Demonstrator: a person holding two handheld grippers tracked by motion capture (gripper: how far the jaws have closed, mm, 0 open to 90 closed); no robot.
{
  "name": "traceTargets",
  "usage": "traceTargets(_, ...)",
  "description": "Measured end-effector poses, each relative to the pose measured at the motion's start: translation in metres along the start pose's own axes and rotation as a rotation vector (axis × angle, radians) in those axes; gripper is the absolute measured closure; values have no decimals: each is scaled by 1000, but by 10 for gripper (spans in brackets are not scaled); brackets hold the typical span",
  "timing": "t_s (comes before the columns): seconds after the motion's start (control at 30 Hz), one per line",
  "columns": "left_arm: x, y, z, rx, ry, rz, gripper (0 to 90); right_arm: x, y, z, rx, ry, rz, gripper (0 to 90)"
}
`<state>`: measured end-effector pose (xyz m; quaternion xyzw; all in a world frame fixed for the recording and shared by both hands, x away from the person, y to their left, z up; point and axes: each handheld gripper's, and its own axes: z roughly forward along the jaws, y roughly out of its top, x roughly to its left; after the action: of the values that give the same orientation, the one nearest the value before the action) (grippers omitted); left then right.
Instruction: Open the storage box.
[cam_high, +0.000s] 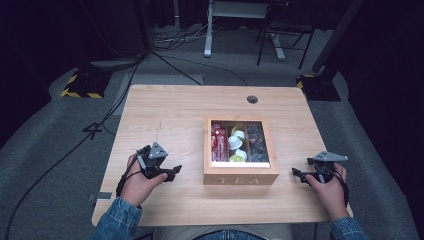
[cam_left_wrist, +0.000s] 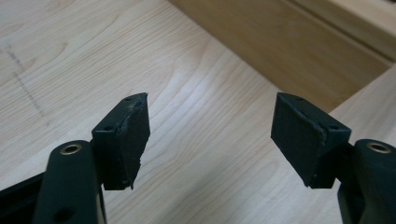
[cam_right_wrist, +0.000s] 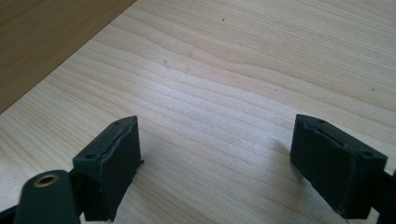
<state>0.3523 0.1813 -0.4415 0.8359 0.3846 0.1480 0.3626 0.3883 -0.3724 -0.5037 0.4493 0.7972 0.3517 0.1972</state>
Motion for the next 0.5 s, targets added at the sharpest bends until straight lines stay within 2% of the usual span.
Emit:
traceTargets(0.23, -15, 7, 0, -29, -49, 27, 287, 0, 0, 0, 0, 0, -1, 160)
traceTargets(0.33, -24, 9, 4, -10, -65, 49, 293, 0, 0, 0, 0, 0, -1, 160)
traceTargets(0.5, -43, 13, 11, -12, -115, 87, 311, 0, 0, 0, 0, 0, -1, 160)
